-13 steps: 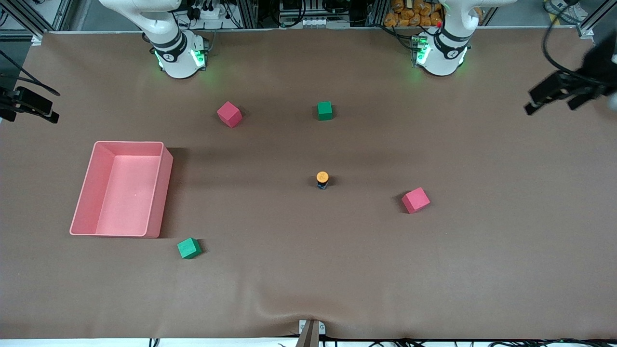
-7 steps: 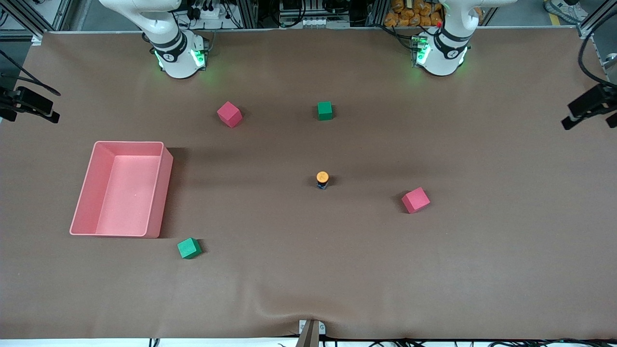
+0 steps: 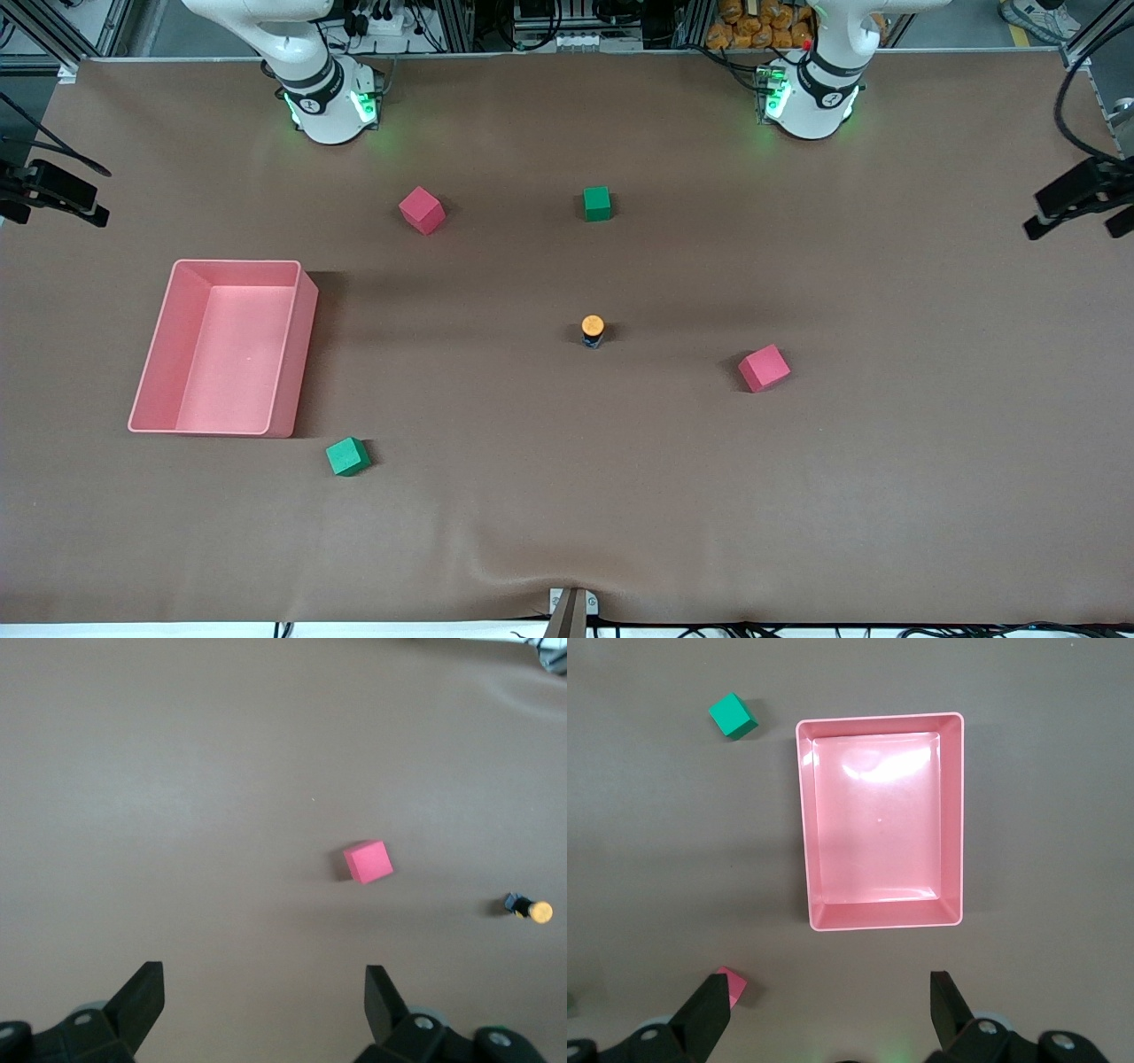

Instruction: Place and upright button with both arms

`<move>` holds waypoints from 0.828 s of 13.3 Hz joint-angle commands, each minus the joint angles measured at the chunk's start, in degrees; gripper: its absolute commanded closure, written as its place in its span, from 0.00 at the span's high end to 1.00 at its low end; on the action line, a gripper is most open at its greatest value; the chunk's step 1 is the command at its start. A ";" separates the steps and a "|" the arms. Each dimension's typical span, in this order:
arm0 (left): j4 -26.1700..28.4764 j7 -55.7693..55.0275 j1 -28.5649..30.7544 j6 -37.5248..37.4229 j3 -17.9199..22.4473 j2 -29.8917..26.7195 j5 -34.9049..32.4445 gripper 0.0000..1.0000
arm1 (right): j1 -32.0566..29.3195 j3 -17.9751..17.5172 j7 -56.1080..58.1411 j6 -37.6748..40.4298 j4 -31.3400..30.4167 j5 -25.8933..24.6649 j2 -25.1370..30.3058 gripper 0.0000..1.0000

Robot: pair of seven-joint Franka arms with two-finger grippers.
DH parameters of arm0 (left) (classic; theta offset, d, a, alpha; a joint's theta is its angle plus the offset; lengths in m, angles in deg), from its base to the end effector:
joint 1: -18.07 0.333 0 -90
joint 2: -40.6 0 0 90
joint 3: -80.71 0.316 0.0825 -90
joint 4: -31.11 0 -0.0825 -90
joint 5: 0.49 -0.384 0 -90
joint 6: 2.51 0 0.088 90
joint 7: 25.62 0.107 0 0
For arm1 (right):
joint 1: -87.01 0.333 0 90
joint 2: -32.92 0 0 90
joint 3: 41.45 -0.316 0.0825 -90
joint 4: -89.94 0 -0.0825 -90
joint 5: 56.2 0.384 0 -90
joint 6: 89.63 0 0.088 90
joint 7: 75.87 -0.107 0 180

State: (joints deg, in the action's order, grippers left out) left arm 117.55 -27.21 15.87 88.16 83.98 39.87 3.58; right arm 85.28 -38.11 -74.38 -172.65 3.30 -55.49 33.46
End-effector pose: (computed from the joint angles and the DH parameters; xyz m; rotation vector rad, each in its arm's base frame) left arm 0.5522 0.0030 0.6623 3.0659 0.0678 0.1323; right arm 0.5371 -0.0464 0.6466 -3.1231 0.0957 0.0827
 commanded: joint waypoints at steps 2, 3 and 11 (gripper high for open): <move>1.10 -0.60 -0.17 -0.76 -0.55 -0.42 0.06 1.00 | 0.24 0.00 -0.69 0.23 1.12 -0.09 -0.36 1.00; 1.10 -1.91 -0.17 -0.76 -0.55 -0.42 0.15 1.00 | 0.24 0.00 -0.69 0.23 1.12 -0.18 -0.36 1.00; 0.58 -2.01 -0.35 -0.84 -0.46 0.64 0.15 1.00 | 0.32 0.00 -0.69 0.23 1.12 -0.27 -0.36 1.00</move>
State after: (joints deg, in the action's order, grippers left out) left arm 118.62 -29.08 15.73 87.87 83.39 40.36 3.58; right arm 85.29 -38.11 -74.38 -172.74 3.30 -55.49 33.46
